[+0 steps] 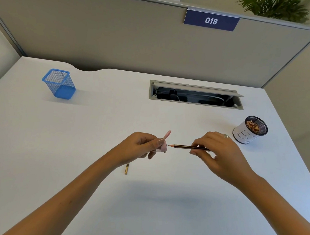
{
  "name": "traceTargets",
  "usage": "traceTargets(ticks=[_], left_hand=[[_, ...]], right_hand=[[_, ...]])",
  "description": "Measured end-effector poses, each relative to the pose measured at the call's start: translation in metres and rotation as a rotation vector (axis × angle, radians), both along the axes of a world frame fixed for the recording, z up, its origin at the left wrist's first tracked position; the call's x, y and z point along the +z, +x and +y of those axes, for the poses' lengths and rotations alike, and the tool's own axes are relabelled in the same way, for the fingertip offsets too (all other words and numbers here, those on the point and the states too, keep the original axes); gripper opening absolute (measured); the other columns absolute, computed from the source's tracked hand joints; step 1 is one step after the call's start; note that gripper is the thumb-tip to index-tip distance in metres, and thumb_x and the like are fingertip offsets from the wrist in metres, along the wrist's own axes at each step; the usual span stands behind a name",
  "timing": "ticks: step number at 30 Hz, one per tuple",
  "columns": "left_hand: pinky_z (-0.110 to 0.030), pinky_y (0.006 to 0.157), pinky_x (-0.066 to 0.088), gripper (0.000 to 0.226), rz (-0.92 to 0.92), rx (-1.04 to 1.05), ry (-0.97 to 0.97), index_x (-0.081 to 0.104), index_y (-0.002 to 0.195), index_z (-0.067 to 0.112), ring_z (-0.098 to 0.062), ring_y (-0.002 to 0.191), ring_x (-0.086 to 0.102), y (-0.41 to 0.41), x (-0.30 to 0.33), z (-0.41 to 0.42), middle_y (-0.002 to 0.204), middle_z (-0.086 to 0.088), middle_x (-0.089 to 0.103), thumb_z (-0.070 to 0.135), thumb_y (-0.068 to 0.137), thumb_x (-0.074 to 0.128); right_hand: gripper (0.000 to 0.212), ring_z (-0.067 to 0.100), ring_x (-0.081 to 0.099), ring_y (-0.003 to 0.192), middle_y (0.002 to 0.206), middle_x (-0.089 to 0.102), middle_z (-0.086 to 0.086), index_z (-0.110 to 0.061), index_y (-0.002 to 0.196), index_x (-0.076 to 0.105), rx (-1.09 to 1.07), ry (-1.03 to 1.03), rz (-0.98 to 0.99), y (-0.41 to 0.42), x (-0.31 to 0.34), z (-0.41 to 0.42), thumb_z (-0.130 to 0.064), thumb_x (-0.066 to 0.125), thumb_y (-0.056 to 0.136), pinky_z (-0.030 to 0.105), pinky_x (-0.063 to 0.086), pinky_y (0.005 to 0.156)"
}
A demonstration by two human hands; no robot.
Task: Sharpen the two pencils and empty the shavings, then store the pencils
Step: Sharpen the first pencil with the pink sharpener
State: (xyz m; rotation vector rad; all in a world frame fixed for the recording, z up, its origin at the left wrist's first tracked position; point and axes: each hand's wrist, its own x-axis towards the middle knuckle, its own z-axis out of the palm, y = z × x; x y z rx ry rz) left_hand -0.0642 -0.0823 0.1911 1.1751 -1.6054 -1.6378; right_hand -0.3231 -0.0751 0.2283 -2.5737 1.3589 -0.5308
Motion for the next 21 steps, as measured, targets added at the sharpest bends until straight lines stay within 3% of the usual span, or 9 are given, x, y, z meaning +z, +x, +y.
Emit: traceTargets(ticks=[5, 8, 10, 14, 16, 18, 21], left_hand=[[-0.016, 0.05, 0.029, 0.038, -0.008, -0.091, 0.046, 0.075, 0.092, 0.011, -0.012, 0.062, 0.047, -0.004, 0.005, -0.002, 0.079, 0.002, 0.068, 0.039, 0.096, 0.049], [-0.016, 0.05, 0.028, 0.038, 0.001, -0.15, 0.093, 0.075, 0.09, 0.016, -0.016, 0.065, 0.046, -0.009, 0.008, -0.002, 0.075, 0.007, 0.066, 0.045, 0.092, 0.05], [-0.018, 0.052, 0.029, 0.037, -0.024, -0.15, 0.081, 0.075, 0.09, 0.02, -0.021, 0.067, 0.044, -0.011, 0.008, -0.002, 0.073, 0.0, 0.062, 0.049, 0.093, 0.051], [-0.029, 0.07, 0.042, 0.024, -0.161, -0.07, -0.075, 0.074, 0.092, 0.03, -0.018, 0.069, 0.055, -0.013, 0.0, -0.001, 0.089, 0.007, 0.074, 0.047, 0.093, 0.056], [-0.026, 0.067, 0.04, 0.02, -0.223, -0.057, -0.166, 0.073, 0.093, 0.033, -0.024, 0.071, 0.054, -0.013, -0.005, 0.002, 0.092, 0.012, 0.073, 0.046, 0.092, 0.058], [-0.017, 0.061, 0.035, 0.018, -0.263, -0.045, -0.239, 0.072, 0.095, 0.032, -0.01, 0.063, 0.047, -0.013, -0.009, 0.003, 0.088, 0.017, 0.069, 0.045, 0.09, 0.061], [-0.013, 0.061, 0.034, 0.02, -0.328, -0.04, -0.363, 0.07, 0.099, 0.028, -0.003, 0.072, 0.051, -0.011, -0.014, 0.002, 0.082, 0.019, 0.062, 0.044, 0.089, 0.064]], right_hand=[[0.017, 0.022, 0.06, 0.072, 0.081, 0.069, -0.004, -0.018, 0.091, 0.07, 0.097, -0.214, 0.089, 0.001, -0.001, -0.003, -0.033, 0.061, 0.089, 0.032, 0.043, 0.064], [0.011, 0.023, 0.063, 0.071, 0.081, 0.071, -0.003, -0.016, 0.089, 0.071, 0.132, -0.372, 0.107, 0.004, -0.003, 0.001, -0.025, 0.066, 0.089, 0.035, 0.044, 0.066], [0.012, 0.022, 0.063, 0.069, 0.079, 0.071, -0.002, -0.015, 0.088, 0.072, 0.118, -0.397, 0.095, 0.007, -0.005, 0.002, -0.025, 0.065, 0.089, 0.035, 0.045, 0.066], [0.021, 0.019, 0.06, 0.064, 0.073, 0.068, -0.006, -0.019, 0.083, 0.07, 0.047, -0.27, 0.098, 0.008, -0.011, 0.002, -0.032, 0.057, 0.091, 0.031, 0.038, 0.065], [0.026, 0.016, 0.056, 0.06, 0.069, 0.065, -0.009, -0.022, 0.081, 0.069, 0.025, -0.173, 0.115, 0.008, -0.014, 0.002, -0.037, 0.051, 0.092, 0.027, 0.032, 0.064], [0.03, 0.011, 0.048, 0.056, 0.064, 0.06, -0.012, -0.023, 0.08, 0.069, 0.008, -0.051, 0.099, 0.009, -0.017, 0.001, -0.039, 0.045, 0.091, 0.023, 0.028, 0.062], [0.038, 0.011, 0.044, 0.052, 0.06, 0.056, -0.013, -0.022, 0.08, 0.069, -0.025, 0.105, 0.069, 0.009, -0.023, -0.003, -0.041, 0.039, 0.092, 0.022, 0.035, 0.063]])
